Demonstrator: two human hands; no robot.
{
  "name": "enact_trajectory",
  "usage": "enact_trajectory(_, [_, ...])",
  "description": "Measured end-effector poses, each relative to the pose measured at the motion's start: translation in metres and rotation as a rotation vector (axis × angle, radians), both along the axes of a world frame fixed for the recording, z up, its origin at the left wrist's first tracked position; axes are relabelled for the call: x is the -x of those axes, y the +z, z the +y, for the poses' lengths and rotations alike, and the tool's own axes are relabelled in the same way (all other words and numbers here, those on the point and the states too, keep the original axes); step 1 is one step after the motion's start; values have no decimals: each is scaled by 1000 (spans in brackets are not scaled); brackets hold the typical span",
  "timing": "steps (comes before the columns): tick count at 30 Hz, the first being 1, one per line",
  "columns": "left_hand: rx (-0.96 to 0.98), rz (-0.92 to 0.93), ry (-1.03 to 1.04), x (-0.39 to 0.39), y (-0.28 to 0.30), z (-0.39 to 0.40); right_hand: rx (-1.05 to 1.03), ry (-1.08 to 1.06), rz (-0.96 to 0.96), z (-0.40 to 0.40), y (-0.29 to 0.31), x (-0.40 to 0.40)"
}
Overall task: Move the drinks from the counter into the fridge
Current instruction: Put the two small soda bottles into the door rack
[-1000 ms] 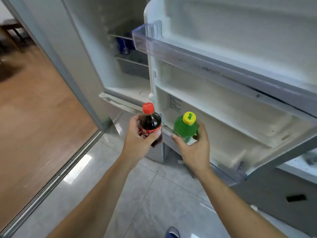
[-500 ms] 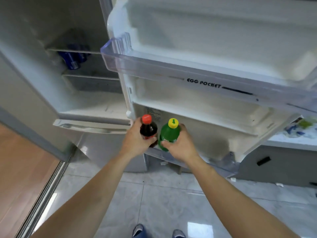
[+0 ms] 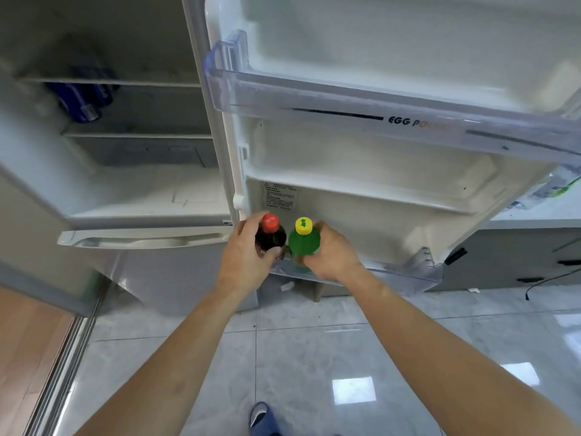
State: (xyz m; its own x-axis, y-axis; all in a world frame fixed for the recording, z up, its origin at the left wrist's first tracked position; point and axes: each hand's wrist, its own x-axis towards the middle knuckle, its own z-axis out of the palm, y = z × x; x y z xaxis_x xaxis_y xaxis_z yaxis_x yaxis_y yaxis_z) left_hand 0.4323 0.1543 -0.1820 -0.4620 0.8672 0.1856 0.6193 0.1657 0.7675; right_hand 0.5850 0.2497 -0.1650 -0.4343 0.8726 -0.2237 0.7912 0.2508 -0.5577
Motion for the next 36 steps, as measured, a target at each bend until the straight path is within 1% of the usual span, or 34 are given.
enact_trajectory(7, [27,34,21,-10,4,-1,17,21,-5,-8,1,-1])
enact_trajectory(10, [3,31,76,-24,2,-4,-42,34,70,-17,3,-21])
enact_trajectory(12, [-51,24,151,-39,2,-9,-128,12,143,-26,3,-41])
enact_trajectory(15, [-212,79,250,-70,4,-20,-244,-68,306,-42,0,-78])
enact_trajectory(17, [-306,106,228,-93,3,-27,-320,-129,391,-55,-5,-105])
enact_trajectory(19, [-326,84,173,-118,-2,-34,-394,-183,435,-68,-12,-132])
enact_trajectory(22, [-263,26,80,-162,-13,-47,-505,-260,453,-90,-22,-177])
enact_trajectory(24, [-189,-12,11,-192,-23,-55,-507,-318,456,-104,-30,-210])
enact_trajectory(28, [7,-125,-143,-249,-43,-69,-334,-514,435,-136,-48,-282])
enact_trajectory(32, [235,-133,-325,-295,-63,-77,-144,-746,435,-169,-72,-347])
enact_trajectory(36, [502,-180,-435,-317,-84,-82,-49,-911,424,-202,-101,-388])
